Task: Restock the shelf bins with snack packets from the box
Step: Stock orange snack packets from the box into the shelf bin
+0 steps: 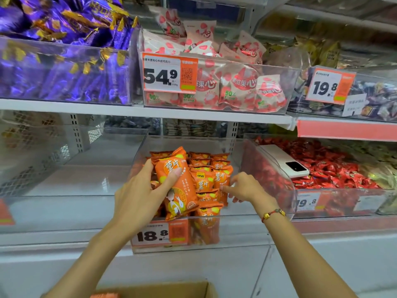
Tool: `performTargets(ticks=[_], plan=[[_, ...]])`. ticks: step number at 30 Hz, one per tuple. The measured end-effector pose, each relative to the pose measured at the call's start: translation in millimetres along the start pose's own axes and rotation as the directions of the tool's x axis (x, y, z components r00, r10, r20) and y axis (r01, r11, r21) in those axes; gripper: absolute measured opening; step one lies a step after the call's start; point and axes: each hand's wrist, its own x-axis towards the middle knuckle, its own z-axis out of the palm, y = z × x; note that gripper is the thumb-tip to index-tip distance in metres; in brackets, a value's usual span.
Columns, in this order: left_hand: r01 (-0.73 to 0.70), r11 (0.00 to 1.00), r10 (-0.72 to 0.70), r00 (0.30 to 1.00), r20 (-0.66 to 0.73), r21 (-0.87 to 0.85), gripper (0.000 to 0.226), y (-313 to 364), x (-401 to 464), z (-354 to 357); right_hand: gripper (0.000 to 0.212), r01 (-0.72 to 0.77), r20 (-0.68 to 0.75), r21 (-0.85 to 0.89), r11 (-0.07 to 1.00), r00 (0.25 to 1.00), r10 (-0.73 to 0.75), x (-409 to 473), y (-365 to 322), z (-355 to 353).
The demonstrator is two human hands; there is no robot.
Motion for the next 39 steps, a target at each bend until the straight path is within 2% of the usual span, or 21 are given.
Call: performTargets(ticks=[3, 6, 8, 9, 11, 13, 14, 16, 17, 19, 22, 25, 27, 29, 31, 34, 36, 39], plan=[[0.012, 1.000, -0.012, 1.000, -0.015, 0.005, 0.048, 2, 1, 0, 0.032, -0.011, 0.044, 0.071, 0.997, 0.999, 0.008, 1, -4, -3], [0.024, 1.000, -0.024, 1.000, -0.007, -0.015, 0.048, 5, 0, -1, 0.047, -0.088, 0.042, 0.093, 0.992, 0.996, 0.084, -3, -3, -10], [0.038, 0.999, -0.037, 0.999, 0.007, -0.039, 0.050, 6, 0, -1, 0.056, -0.132, -0.035, 0.014, 0.991, 0.991, 0.133, -8, -3, -23], [0.039, 0.998, -0.038, 0.999, 0.020, -0.056, 0.051, 5, 1, -1, 0.053, -0.114, -0.089, -0.013, 0.993, 0.990, 0.112, -12, -6, -32], [0.036, 0.980, -0.022, 0.997, 0.074, -0.197, 0.052, 4, 4, -1, 0.036, 0.022, -0.111, 0.105, 0.994, 0.994, -0.010, -25, -23, -54], [0.048, 0.905, 0.016, 0.989, 0.146, -0.423, 0.048, 5, 8, -1, 0.027, 0.183, 0.070, 0.363, 0.914, 0.972, -0.222, -51, -52, -74], [0.041, 0.874, 0.040, 0.987, 0.155, -0.485, 0.047, 4, 10, -2, 0.034, 0.221, 0.189, 0.446, 0.867, 0.924, -0.332, -66, -67, -81], [-0.024, 0.856, 0.089, 0.991, 0.100, -0.517, 0.047, 4, 13, -5, 0.046, 0.261, 0.319, 0.492, 0.831, 0.833, -0.451, -87, -90, -84], [-0.057, 0.851, 0.108, 0.992, 0.068, -0.522, 0.047, 4, 14, -7, 0.045, 0.278, 0.319, 0.485, 0.829, 0.827, -0.464, -90, -97, -81], [-0.074, 0.847, 0.135, 0.988, 0.077, -0.527, 0.049, 5, 16, -10, 0.039, 0.308, 0.239, 0.464, 0.830, 0.859, -0.453, -90, -105, -72], [-0.148, 0.893, 0.206, 0.974, 0.094, -0.425, 0.054, 3, 17, -12, 0.028, 0.299, 0.158, 0.456, 0.838, 0.900, -0.407, -87, -103, -66], [-0.306, 0.941, 0.297, 0.952, -0.081, -0.142, 0.068, -11, 14, -21, 0.025, 0.247, 0.074, 0.496, 0.833, 0.943, -0.323, -81, -82, -82], [-0.308, 0.951, 0.306, 0.939, -0.160, 0.012, 0.070, -28, 11, -26, 0.027, 0.209, -0.037, 0.482, 0.851, 0.975, -0.219, -71, -57, -95], [-0.240, 0.967, 0.250, 0.959, -0.135, 0.083, 0.072, -48, 4, -26, 0.038, 0.143, -0.110, 0.421, 0.896, 0.988, -0.105, -58, -30, -97], [-0.188, 0.977, 0.196, 0.978, -0.073, 0.102, 0.067, -61, -4, -22, 0.045, 0.069, -0.063, 0.351, 0.934, 0.997, -0.050, -46, -10, -86], [-0.137, 0.990, 0.138, 0.990, -0.038, 0.020, 0.061, -60, -14, -17, 0.033, 0.008, 0.107, 0.309, 0.951, 0.993, -0.044, -35, 0, -56], [-0.141, 0.990, 0.142, 0.989, -0.048, 0.027, 0.061, -59, -15, -17, 0.026, 0.004, 0.132, 0.300, 0.954, 0.990, -0.046, -28, 0, -38], [-0.136, 0.989, 0.138, 0.990, -0.036, 0.052, 0.061, -63, -11, -16, 0.029, -0.023, 0.152, 0.303, 0.953, 0.988, -0.024, -20, -1, -26]])
